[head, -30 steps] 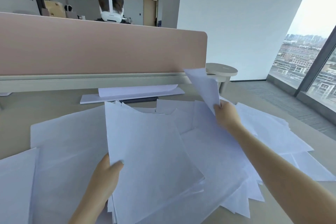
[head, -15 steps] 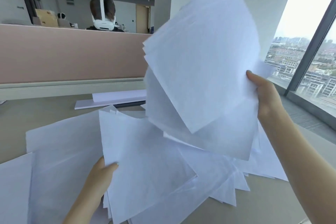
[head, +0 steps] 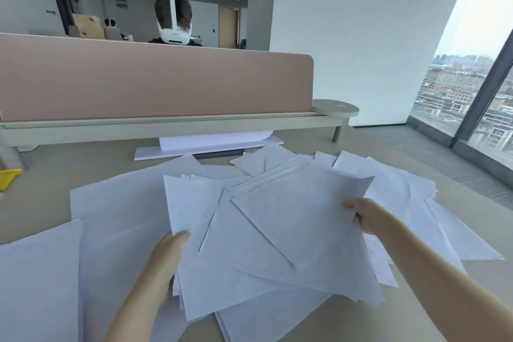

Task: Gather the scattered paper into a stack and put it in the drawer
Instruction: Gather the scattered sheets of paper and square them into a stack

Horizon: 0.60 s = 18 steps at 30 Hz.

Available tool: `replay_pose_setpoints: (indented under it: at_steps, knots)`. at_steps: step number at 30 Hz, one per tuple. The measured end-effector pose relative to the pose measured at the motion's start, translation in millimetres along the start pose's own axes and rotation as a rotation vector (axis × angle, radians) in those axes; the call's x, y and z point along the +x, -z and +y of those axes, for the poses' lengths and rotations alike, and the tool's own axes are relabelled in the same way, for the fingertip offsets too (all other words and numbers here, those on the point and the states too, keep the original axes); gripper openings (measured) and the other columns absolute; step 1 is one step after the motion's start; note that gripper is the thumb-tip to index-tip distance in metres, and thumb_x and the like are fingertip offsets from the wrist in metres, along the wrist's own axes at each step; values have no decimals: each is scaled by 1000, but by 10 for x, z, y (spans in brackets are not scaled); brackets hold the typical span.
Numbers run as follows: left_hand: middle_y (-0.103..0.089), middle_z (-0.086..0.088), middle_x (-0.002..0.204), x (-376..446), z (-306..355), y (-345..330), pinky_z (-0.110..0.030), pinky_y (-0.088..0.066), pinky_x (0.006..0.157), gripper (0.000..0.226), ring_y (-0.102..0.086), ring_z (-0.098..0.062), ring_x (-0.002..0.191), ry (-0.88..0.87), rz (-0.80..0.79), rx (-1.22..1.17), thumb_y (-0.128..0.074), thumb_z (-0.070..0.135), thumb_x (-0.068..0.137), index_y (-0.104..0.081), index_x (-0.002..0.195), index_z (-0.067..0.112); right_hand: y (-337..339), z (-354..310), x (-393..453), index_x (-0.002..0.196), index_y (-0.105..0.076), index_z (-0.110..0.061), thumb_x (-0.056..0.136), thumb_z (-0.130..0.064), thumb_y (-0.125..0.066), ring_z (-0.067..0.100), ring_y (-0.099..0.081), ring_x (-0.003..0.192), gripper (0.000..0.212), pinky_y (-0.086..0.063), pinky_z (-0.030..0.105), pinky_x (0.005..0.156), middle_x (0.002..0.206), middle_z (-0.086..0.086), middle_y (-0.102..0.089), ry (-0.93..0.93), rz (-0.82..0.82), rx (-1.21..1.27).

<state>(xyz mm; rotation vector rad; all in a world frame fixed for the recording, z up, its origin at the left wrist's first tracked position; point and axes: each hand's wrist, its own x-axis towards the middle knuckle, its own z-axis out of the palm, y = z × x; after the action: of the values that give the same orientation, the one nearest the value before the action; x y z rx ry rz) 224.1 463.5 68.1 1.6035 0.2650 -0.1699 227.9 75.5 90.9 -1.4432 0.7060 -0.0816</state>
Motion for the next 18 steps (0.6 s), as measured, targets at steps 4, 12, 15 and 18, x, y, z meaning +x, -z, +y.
replay_pose_setpoints:
  at_steps: [4,12,15,18]
  knots:
    - [-60,-5,127,-64,45,-39,-35,-47,85,49,-57,-25,117,25,-74,-55,-55,46,89,-51,130,20,-295,-17,-179,106,-53,2,86,13,-36,27,-60,68,29,-56,28,51,82,12,-60,27,-68,151]
    - [-67,-11,105,-178,69,-39,-27,-46,73,27,-61,-20,85,4,-85,-41,-56,-7,86,-61,106,10,-519,-6,-491,86,-57,-12,92,-7,-46,17,-60,58,13,-49,23,43,75,5,-59,73,-72,-225]
    - [-66,-4,101,-166,94,51,-29,-44,78,35,-58,-20,91,20,-125,18,-54,-9,86,-58,117,7,-443,-4,-292,89,-52,-8,90,-1,-42,19,-41,55,12,-30,24,48,66,7,-45,223,132,-245]
    - [-61,-11,109,-178,164,185,-26,-35,86,35,-54,-22,101,32,-160,78,-52,-13,86,-58,117,2,-328,-74,-173,83,-51,-8,87,0,-39,20,-36,56,15,-26,28,51,66,8,-41,334,246,-292]
